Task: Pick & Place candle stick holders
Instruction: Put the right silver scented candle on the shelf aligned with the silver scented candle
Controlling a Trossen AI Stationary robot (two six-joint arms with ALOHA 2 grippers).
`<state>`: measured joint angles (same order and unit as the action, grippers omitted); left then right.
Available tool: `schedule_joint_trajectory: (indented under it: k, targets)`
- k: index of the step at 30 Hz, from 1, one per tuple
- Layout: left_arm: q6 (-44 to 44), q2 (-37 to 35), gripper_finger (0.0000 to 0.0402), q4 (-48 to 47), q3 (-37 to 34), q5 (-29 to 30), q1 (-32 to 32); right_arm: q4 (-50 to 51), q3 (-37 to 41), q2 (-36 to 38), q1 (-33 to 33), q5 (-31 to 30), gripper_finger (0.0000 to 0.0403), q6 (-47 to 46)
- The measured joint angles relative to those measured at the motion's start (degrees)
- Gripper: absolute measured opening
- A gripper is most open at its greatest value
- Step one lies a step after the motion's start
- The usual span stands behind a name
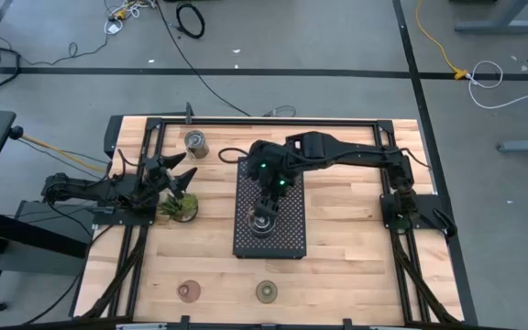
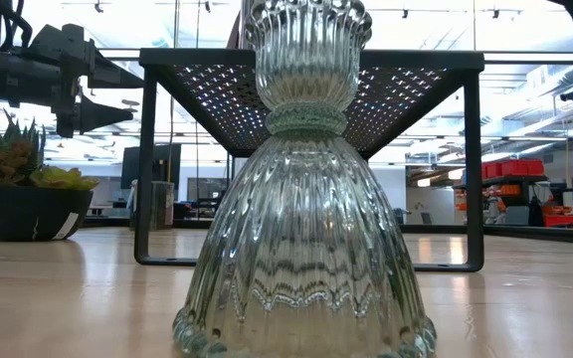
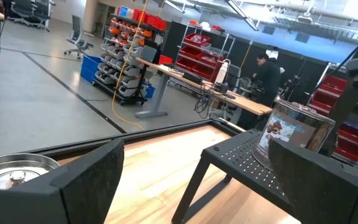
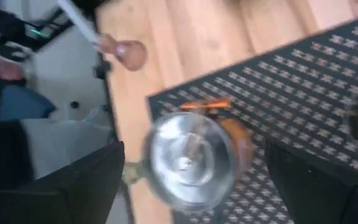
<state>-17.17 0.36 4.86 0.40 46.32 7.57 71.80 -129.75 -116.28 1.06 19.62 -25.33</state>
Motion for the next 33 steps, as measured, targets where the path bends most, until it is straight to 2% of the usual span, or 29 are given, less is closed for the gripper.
schedule_joint_trajectory:
  k: [9, 25, 33]
  targets:
    - [-0.02, 0.0, 0.0399, -0.04, 0.0, 0.0, 0.0, -1.58, 0.0, 1.54, 3.97, 2.37, 0.0382, -2.72]
    - [-0.14, 0.0, 0.0399, -0.04, 0.0, -0.01, 0.0, -0.71, 0.04, 1.19, 8.54, 0.39, 0.0382, -7.22]
    - [-0.12, 0.0, 0.0399, -0.03, 0.0, -0.01, 0.0, -5.01, 1.98, 1.28, 12.54, 0.61, 0.0382, -11.15]
